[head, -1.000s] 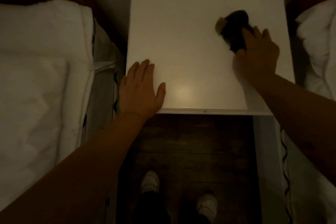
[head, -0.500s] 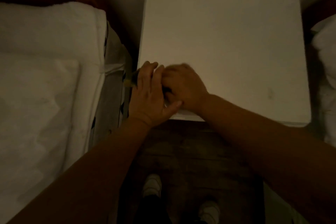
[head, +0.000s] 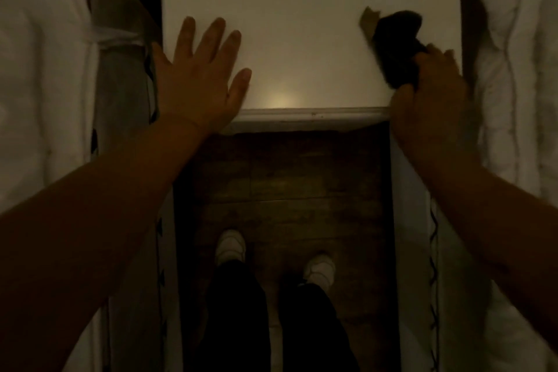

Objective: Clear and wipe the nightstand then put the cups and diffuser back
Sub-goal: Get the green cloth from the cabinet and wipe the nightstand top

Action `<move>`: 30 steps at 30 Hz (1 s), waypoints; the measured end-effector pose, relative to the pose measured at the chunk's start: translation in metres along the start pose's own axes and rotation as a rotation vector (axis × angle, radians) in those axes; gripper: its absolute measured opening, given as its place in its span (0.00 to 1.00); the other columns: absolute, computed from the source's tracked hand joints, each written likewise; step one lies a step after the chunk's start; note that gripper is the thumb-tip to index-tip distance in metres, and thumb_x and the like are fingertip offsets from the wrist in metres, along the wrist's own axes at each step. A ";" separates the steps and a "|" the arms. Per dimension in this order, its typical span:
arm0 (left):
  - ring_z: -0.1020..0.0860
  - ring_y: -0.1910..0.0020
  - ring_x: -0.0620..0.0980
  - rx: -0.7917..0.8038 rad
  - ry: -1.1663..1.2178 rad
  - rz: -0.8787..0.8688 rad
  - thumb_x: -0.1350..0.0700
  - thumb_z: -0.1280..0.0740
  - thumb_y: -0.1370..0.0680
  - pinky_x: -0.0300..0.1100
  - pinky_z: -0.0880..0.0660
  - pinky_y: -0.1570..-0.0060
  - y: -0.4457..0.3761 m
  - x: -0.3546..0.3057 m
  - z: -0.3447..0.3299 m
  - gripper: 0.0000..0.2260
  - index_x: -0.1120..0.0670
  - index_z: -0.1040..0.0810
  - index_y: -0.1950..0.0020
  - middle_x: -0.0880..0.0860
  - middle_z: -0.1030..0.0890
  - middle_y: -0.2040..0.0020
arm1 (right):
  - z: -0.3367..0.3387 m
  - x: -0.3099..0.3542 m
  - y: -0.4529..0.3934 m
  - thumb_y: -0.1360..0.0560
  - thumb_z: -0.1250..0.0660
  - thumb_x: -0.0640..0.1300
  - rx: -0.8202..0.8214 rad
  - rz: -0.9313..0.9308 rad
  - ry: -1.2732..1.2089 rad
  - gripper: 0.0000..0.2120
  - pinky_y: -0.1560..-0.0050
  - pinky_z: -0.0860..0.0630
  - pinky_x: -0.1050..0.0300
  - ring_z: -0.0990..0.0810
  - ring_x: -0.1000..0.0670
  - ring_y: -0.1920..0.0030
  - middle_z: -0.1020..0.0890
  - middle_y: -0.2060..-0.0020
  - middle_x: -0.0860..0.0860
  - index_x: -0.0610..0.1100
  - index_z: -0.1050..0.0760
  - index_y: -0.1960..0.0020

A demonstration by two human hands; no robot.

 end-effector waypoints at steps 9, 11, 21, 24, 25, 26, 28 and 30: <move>0.45 0.23 0.54 -0.122 0.293 0.046 0.45 0.55 0.18 0.63 0.50 0.29 -0.001 0.005 0.002 0.24 0.47 0.43 0.22 0.49 0.37 0.24 | -0.062 0.180 0.058 0.34 0.35 0.40 -0.079 -0.031 -0.215 0.20 0.33 0.45 0.40 0.30 0.41 0.32 0.24 0.35 0.45 0.45 0.21 0.42; 0.43 0.24 0.53 -0.155 0.411 0.073 0.44 0.56 0.19 0.62 0.50 0.28 -0.001 0.010 0.003 0.25 0.49 0.43 0.22 0.51 0.36 0.24 | -0.070 0.215 0.068 0.34 0.39 0.41 -0.031 0.099 -0.296 0.20 0.35 0.42 0.40 0.28 0.42 0.34 0.22 0.37 0.45 0.44 0.21 0.43; 0.43 0.24 0.52 -0.118 0.492 0.095 0.44 0.52 0.20 0.56 0.53 0.26 0.002 0.015 0.003 0.26 0.53 0.40 0.23 0.54 0.37 0.24 | -0.027 0.043 0.041 0.29 0.38 0.43 -0.005 0.289 0.040 0.25 0.34 0.39 0.30 0.36 0.28 0.32 0.34 0.30 0.33 0.44 0.30 0.32; 0.40 0.25 0.52 -0.087 0.869 0.163 0.47 0.51 0.20 0.55 0.51 0.25 -0.002 0.019 0.007 0.25 0.54 0.37 0.26 0.53 0.36 0.26 | -0.022 0.024 0.046 0.25 0.43 0.41 -0.086 0.000 -0.094 0.24 0.33 0.42 0.28 0.39 0.29 0.30 0.36 0.29 0.31 0.40 0.31 0.30; 0.40 0.25 0.52 -0.074 1.016 0.191 0.48 0.51 0.20 0.54 0.49 0.25 -0.003 0.020 0.009 0.24 0.54 0.38 0.26 0.53 0.36 0.26 | -0.027 0.035 0.047 0.25 0.45 0.40 -0.118 -0.074 -0.127 0.24 0.32 0.42 0.29 0.39 0.30 0.29 0.36 0.29 0.32 0.39 0.31 0.30; 0.39 0.25 0.52 -0.049 1.117 0.214 0.50 0.50 0.18 0.53 0.47 0.25 -0.003 0.023 0.010 0.21 0.54 0.39 0.26 0.53 0.37 0.25 | -0.032 0.053 0.048 0.25 0.45 0.40 -0.140 -0.115 -0.141 0.24 0.31 0.43 0.30 0.39 0.31 0.29 0.36 0.29 0.33 0.39 0.31 0.30; 0.41 0.24 0.51 0.027 1.109 0.238 0.55 0.49 0.15 0.48 0.46 0.25 0.006 0.027 0.012 0.19 0.54 0.42 0.24 0.53 0.41 0.23 | -0.044 0.098 0.055 0.28 0.40 0.37 -0.131 -0.096 -0.146 0.24 0.30 0.46 0.30 0.38 0.31 0.29 0.35 0.29 0.33 0.40 0.29 0.31; 0.45 0.23 0.52 0.076 1.121 0.226 0.59 0.49 0.15 0.49 0.50 0.24 0.017 0.030 0.010 0.20 0.57 0.46 0.23 0.57 0.45 0.22 | -0.060 0.146 0.064 0.31 0.33 0.36 -0.069 -0.039 -0.141 0.27 0.30 0.49 0.31 0.36 0.32 0.30 0.33 0.30 0.34 0.42 0.28 0.32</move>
Point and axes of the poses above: each hand's wrist, its own y-axis away from the middle knuckle, its own z-axis out of the back of the hand, x = y × z, the point moved 3 cm from there along -y, towards the middle knuckle
